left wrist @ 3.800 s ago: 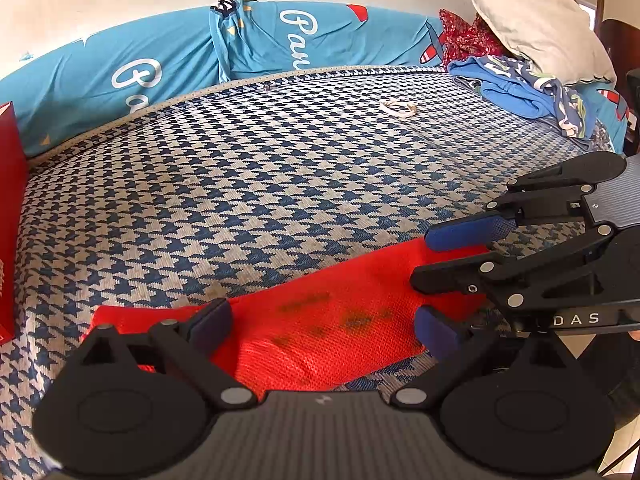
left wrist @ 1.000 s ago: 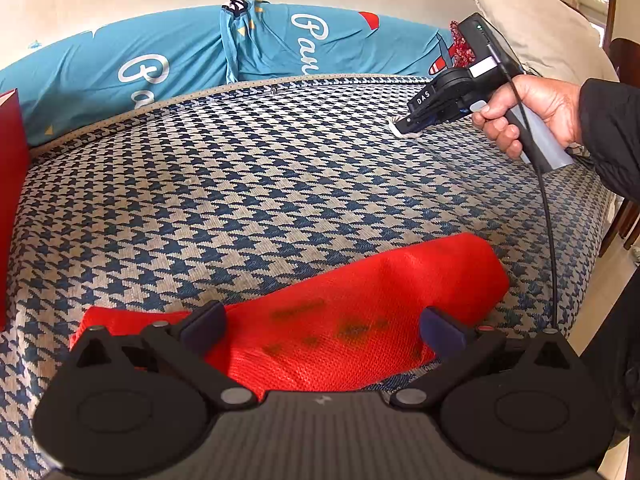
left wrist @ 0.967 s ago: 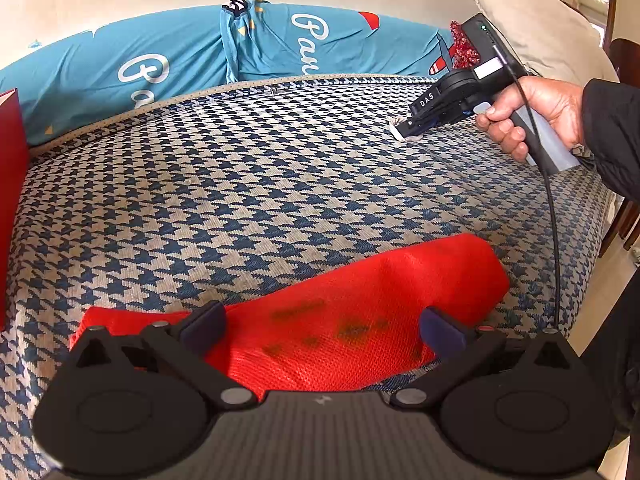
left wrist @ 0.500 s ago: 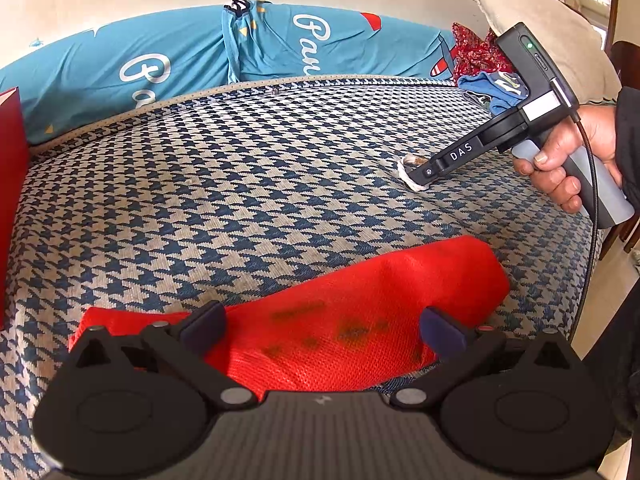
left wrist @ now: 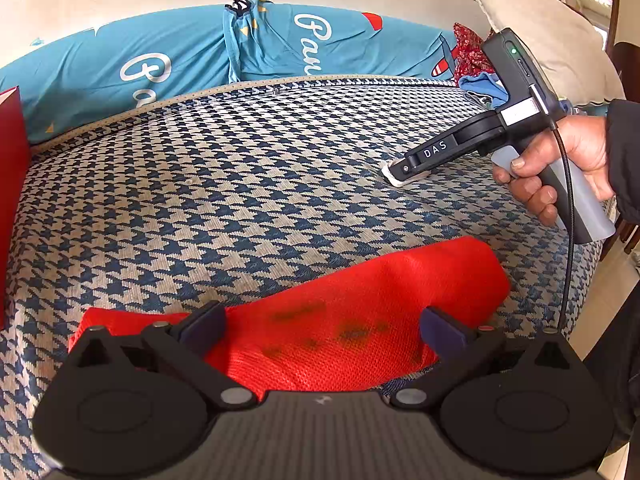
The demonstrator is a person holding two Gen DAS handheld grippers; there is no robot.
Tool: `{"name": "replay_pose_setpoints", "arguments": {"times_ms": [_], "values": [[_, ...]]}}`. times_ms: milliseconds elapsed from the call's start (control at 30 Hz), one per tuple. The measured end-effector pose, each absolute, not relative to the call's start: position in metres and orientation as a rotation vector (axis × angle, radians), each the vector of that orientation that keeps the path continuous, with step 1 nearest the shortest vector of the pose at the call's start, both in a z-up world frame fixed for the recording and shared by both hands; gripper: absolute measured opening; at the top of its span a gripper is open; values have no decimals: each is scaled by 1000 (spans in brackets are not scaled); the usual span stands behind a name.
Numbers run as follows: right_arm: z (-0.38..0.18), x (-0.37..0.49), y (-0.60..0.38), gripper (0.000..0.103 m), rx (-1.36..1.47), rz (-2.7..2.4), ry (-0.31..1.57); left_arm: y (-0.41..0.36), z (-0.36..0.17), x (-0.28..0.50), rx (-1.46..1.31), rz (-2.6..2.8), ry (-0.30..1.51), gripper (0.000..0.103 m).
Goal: Fold shopping bag
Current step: 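Grasp the coiled string loop with the right tool and stretch it open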
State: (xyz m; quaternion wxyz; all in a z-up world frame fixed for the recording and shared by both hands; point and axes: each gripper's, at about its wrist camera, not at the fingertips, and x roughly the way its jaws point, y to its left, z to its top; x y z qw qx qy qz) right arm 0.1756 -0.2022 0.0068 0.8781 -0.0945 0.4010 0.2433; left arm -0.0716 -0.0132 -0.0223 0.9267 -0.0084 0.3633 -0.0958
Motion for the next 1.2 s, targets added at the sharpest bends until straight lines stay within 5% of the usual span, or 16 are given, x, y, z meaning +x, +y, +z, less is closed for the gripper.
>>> {"name": "replay_pose_setpoints", "arguments": {"times_ms": [467,1200], "values": [[6,152,-252,80,-244,576,693,-14,-23,-71,-17,-195,745,103],[-7,172,-209,90,-243,570,659,-17,-23,-71,-18,-193,743,103]]}}
